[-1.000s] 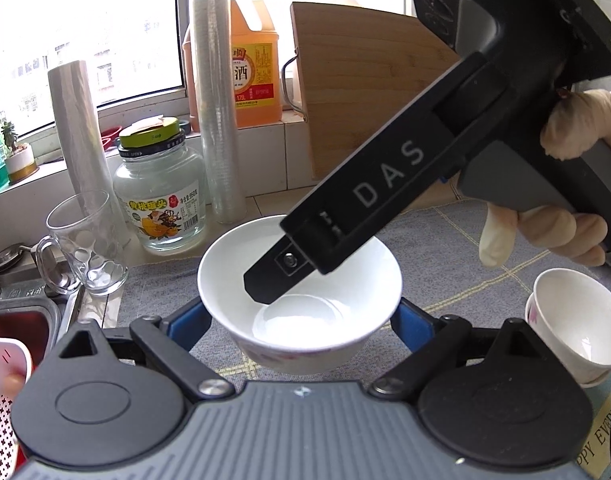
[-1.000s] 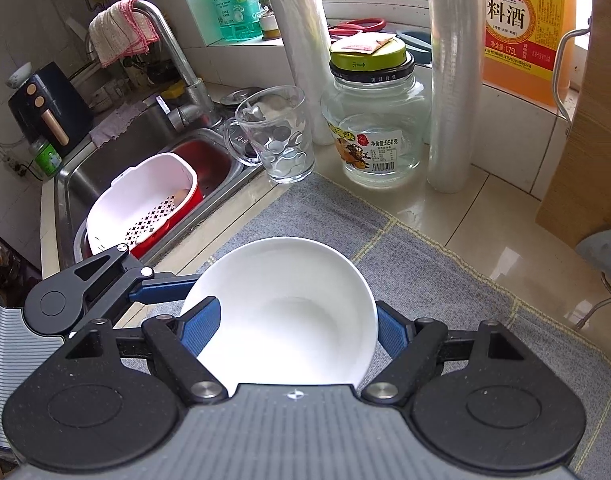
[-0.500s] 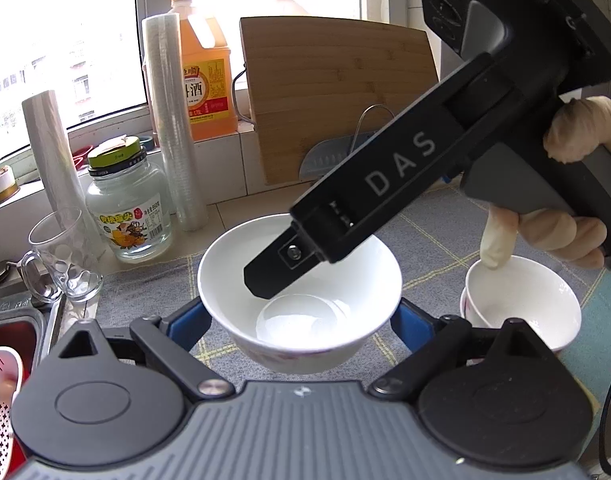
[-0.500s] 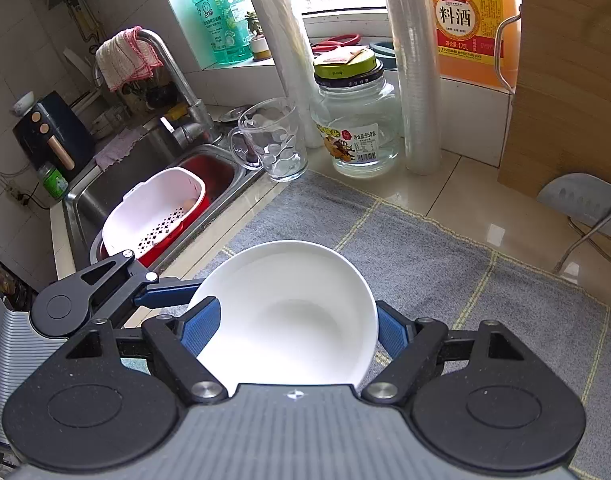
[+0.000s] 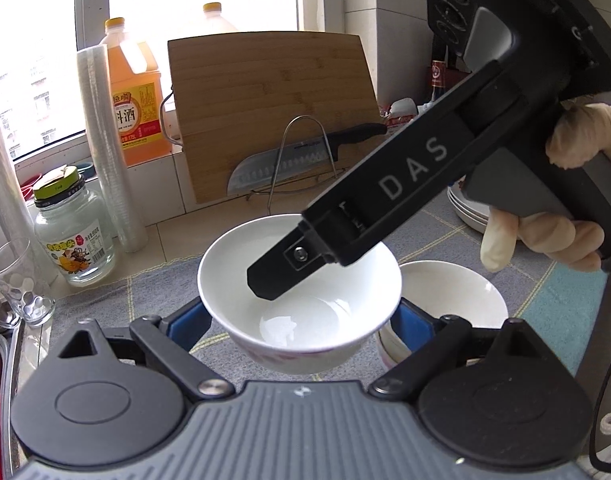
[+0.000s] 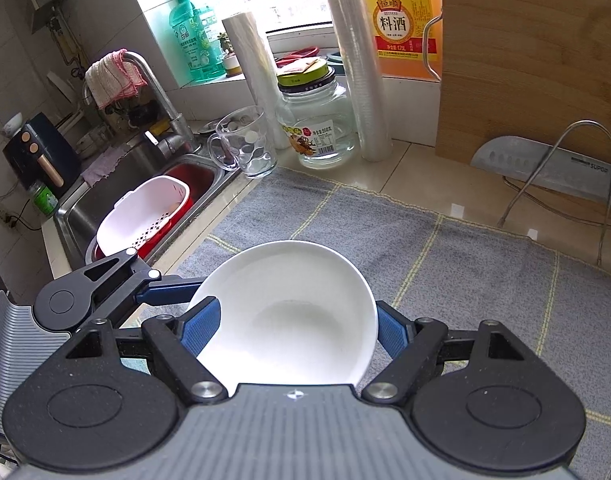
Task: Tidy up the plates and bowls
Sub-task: 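Carry the flower-print bowl with the right gripper over the nested white bowls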
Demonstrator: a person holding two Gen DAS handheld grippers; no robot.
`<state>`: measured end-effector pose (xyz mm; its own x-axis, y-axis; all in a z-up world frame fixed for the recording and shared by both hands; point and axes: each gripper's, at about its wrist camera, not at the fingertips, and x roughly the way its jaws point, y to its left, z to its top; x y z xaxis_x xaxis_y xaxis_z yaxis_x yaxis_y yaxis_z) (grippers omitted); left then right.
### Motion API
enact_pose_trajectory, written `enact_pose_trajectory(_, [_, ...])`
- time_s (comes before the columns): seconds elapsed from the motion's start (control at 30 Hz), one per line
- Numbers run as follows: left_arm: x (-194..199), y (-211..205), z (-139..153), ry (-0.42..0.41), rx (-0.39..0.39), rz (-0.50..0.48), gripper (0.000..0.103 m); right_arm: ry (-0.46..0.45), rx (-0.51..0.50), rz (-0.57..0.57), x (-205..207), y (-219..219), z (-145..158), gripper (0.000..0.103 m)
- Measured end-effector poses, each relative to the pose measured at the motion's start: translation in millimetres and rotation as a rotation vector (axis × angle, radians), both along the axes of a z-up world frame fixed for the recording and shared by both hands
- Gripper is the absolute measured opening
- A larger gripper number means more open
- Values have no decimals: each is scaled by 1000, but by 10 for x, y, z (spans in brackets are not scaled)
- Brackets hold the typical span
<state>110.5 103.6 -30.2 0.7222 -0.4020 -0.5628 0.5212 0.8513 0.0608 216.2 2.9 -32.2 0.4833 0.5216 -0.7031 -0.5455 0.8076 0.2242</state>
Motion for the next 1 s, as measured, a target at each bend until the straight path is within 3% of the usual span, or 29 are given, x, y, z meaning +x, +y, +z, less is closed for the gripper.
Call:
enact_pose_trajectory(0.57, [-170, -512, -47, 21, -14, -176, 95, -22, -2, -184, -487, -672, -2, 86])
enact_pose_trajectory(1.0, [-179, -687, -123, 58, -8, -216, 95, 0, 4, -241, -625, -900, -98, 86])
